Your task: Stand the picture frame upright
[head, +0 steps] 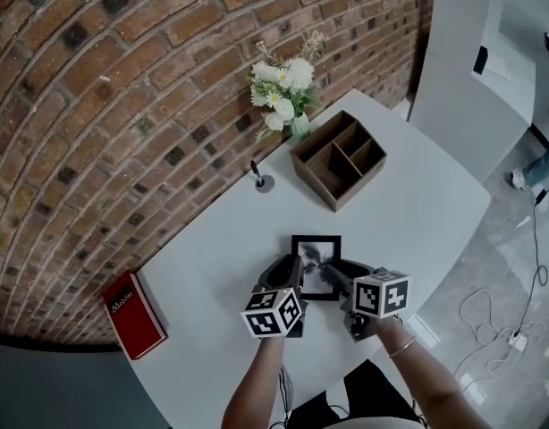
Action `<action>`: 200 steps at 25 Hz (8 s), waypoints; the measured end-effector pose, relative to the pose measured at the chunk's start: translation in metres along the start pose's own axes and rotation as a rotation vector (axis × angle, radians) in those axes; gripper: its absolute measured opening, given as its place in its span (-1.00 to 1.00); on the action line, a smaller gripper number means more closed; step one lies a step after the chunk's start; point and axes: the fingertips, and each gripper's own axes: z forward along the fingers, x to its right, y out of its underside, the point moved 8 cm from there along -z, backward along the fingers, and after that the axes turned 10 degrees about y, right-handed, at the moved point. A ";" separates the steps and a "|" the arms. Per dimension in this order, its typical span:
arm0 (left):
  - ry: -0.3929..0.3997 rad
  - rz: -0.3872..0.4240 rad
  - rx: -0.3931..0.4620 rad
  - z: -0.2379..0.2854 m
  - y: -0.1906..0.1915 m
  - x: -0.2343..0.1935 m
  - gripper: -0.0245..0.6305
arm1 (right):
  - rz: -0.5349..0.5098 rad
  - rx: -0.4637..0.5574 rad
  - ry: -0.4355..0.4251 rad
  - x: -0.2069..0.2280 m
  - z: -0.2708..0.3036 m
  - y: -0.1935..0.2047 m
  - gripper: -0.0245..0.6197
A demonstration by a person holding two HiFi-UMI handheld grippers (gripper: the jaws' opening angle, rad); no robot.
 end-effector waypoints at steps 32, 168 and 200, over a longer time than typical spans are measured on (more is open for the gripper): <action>-0.475 -0.051 0.280 -0.205 -0.026 -0.017 -0.73 | -0.504 -0.101 -0.493 -0.176 0.015 0.001 -0.63; -0.657 0.020 0.399 -0.336 -0.071 -0.151 -0.94 | -0.703 0.071 -0.382 -0.330 0.086 -0.006 -0.71; -0.669 0.016 0.375 -0.349 -0.047 -0.109 -0.94 | -0.683 0.136 -0.282 -0.297 0.047 -0.003 -0.91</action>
